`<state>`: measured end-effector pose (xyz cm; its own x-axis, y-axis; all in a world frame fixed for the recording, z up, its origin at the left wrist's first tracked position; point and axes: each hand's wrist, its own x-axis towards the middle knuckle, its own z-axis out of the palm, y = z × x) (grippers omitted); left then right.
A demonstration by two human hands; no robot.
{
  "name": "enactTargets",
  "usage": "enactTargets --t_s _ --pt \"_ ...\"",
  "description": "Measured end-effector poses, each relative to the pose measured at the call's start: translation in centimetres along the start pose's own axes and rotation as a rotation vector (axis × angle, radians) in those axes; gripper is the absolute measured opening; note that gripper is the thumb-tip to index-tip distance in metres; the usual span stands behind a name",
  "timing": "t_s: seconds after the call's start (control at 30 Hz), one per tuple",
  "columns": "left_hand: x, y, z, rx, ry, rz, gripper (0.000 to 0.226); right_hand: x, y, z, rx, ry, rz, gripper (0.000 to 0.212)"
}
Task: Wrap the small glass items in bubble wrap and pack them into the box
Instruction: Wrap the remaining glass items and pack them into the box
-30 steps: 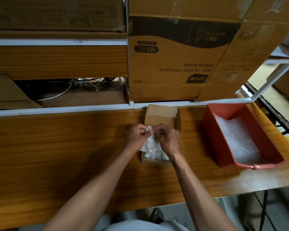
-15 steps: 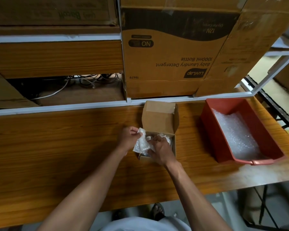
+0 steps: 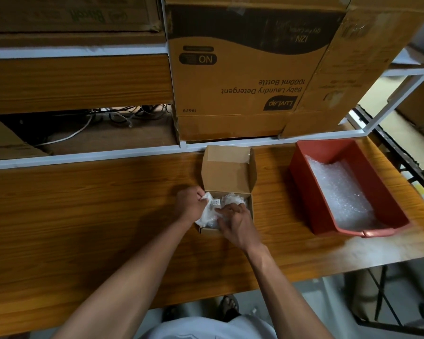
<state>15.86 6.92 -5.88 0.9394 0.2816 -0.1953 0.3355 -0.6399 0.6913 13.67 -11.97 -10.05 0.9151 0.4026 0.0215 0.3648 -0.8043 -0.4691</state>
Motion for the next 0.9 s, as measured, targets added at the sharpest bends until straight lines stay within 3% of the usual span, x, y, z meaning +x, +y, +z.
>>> enactTargets --t_s 0.6,0.9 --pt "-0.9 -0.3 2.2 0.426 0.069 0.305 0.009 -0.7 0.5 0.4 0.035 0.072 -0.037 0.043" --pt "-2.1 -2.5 0.9 0.44 -0.041 0.384 0.037 -0.5 0.7 0.8 0.028 0.079 -0.022 0.043"
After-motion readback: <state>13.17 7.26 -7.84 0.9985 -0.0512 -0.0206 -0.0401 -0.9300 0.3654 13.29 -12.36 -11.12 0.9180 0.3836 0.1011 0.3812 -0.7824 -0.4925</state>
